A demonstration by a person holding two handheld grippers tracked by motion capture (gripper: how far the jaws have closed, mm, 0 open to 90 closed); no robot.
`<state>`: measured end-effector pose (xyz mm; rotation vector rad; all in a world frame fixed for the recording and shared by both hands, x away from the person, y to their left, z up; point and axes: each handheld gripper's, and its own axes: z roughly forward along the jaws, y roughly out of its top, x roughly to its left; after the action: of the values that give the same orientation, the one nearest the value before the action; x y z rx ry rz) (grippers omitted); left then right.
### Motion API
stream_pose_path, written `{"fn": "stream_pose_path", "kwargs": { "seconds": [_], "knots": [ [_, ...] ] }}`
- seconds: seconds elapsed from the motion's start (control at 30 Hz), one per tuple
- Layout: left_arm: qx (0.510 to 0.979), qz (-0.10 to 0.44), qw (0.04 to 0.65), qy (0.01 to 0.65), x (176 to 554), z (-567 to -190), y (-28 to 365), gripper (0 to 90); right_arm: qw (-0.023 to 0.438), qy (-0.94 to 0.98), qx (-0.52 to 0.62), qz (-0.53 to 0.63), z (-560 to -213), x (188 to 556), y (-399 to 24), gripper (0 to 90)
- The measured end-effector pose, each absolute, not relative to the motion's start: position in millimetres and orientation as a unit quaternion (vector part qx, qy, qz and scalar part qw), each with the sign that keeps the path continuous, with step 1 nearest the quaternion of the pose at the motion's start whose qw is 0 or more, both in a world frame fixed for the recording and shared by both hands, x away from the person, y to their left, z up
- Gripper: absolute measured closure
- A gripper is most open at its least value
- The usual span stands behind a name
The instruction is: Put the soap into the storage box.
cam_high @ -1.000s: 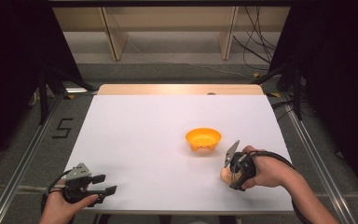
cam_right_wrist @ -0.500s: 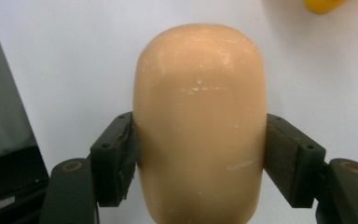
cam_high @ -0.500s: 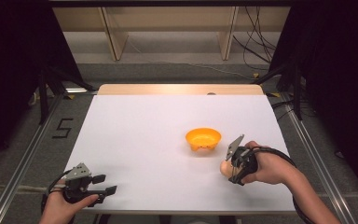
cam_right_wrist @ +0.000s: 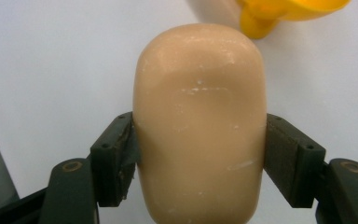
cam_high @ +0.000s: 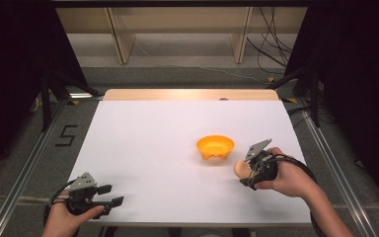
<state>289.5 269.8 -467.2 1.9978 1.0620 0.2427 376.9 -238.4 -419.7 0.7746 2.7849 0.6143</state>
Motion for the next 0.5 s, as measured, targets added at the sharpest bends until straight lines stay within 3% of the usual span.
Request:
{"fn": "stream_pose_path", "kwargs": {
  "seconds": [0.5],
  "knots": [
    [0.797, 0.097, 0.419, 0.424, 289.3, -467.0, 270.4, 32.2, 0.121, 0.91, 0.285, 0.274, -421.4, 377.9, -240.0, 33.5]
  ]
}}
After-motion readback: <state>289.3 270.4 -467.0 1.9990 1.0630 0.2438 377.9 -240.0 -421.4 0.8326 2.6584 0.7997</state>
